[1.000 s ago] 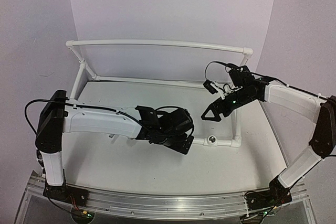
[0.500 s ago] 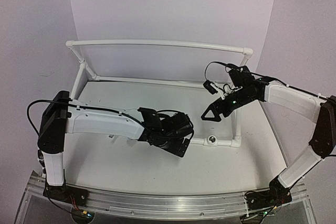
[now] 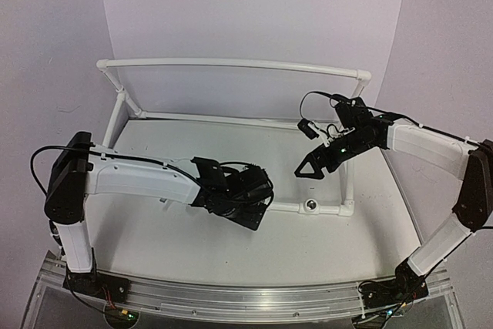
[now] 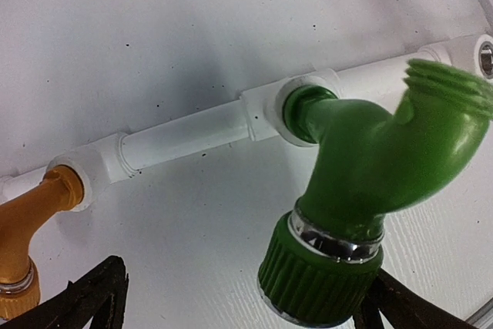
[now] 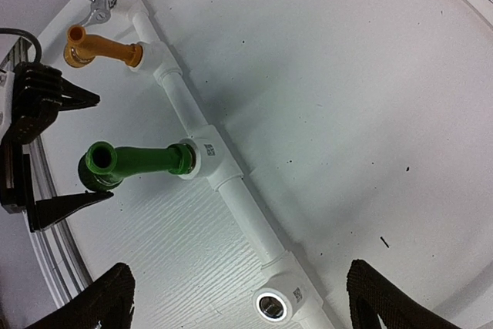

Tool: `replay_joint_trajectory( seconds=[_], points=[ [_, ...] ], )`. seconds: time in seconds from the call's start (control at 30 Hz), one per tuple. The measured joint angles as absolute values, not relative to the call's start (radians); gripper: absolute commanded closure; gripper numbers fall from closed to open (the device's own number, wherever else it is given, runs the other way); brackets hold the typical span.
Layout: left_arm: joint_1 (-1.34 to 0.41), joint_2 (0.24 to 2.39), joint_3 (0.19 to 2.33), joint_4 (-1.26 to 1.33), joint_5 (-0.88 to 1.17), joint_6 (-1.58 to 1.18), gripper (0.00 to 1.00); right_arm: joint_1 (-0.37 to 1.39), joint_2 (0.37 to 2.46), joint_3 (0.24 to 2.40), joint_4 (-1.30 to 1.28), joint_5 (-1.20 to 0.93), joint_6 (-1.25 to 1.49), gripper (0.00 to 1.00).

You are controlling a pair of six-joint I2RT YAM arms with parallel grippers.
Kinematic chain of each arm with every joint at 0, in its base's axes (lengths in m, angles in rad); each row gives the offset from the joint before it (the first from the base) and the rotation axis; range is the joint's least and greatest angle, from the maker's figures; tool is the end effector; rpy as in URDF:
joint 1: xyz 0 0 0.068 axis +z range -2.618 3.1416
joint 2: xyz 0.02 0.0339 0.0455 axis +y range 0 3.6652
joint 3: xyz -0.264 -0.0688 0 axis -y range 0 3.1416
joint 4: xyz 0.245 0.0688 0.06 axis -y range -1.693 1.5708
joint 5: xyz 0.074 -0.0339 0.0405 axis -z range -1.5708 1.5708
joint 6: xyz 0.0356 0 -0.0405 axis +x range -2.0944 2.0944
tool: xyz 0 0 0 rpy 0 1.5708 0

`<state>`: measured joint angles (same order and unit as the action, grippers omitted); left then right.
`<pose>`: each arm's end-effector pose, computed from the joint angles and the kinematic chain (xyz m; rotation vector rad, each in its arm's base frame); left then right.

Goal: Install the water faucets

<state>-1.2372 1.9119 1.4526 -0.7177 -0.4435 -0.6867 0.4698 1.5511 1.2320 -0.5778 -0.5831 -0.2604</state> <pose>0.1439 -0.3685 0.2094 0.5843 2.4922 -0.0887 0.2862 0.1673 0.2765 -1.0997 2.1658 0.8094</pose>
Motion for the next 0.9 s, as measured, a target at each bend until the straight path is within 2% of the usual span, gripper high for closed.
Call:
replay_joint_trajectory(
  seconds=[0.27,0.63,0.73,0.9],
  points=[
    [-1.192,1.824,1.402,-0.715,-0.447,-0.689,0.00,0.469,1.558,1.232,-0.580,-0.589,-0.260,0.08],
    [-1.145,1.818,1.399,-0.698,-0.423,-0.671,0.02,0.469,1.570,1.232,-0.590,-0.593,-0.261,0.08],
    [-1.140,1.818,1.399,-0.695,-0.414,-0.654,0.05,0.469,1.570,1.232,-0.592,-0.593,-0.261,0.08],
    [-1.122,1.818,1.400,-0.663,-0.406,-0.622,0.15,0.465,1.570,1.232,-0.592,-0.593,-0.261,0.08]
  ],
)
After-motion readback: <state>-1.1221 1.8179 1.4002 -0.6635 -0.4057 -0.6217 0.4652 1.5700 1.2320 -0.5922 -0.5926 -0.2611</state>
